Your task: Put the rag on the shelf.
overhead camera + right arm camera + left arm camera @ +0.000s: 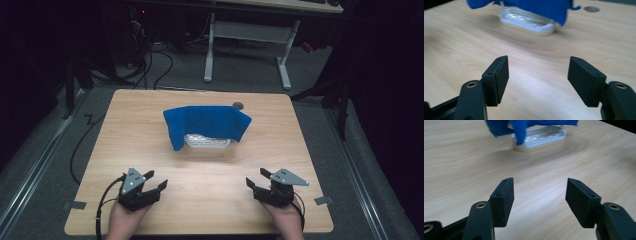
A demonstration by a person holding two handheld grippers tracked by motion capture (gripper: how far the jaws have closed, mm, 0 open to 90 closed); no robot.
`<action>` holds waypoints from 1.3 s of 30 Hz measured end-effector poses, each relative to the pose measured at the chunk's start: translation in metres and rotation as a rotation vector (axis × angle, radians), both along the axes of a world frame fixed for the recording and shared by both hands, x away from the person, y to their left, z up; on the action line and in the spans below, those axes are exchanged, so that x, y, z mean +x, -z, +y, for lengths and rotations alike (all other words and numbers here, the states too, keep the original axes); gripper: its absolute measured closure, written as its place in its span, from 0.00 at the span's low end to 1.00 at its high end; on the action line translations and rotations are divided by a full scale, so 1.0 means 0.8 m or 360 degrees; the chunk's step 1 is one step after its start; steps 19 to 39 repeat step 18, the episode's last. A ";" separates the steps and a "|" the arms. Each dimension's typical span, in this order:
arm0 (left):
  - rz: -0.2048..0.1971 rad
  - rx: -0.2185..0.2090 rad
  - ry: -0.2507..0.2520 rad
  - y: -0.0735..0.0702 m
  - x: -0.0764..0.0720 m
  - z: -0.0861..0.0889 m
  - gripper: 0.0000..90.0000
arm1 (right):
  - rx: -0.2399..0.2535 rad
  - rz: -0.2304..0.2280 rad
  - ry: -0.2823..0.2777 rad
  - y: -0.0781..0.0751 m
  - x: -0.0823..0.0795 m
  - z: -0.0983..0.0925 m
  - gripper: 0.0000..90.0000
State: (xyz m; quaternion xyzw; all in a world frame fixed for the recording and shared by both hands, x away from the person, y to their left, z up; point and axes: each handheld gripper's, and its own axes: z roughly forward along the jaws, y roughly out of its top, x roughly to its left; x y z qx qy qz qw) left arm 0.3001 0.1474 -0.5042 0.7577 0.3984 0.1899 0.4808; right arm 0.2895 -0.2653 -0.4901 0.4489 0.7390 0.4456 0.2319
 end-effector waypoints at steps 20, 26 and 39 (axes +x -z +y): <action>0.0132 0.0054 0.0147 0.028 0.006 -0.011 0.44 | -0.0203 -0.0014 -0.0079 0.026 -0.001 0.007 0.26; 0.0132 0.0054 0.0147 0.028 0.006 -0.011 0.44 | -0.0203 -0.0014 -0.0079 0.026 -0.001 0.007 0.26; 0.0132 0.0054 0.0147 0.028 0.006 -0.011 0.44 | -0.0203 -0.0014 -0.0079 0.026 -0.001 0.007 0.26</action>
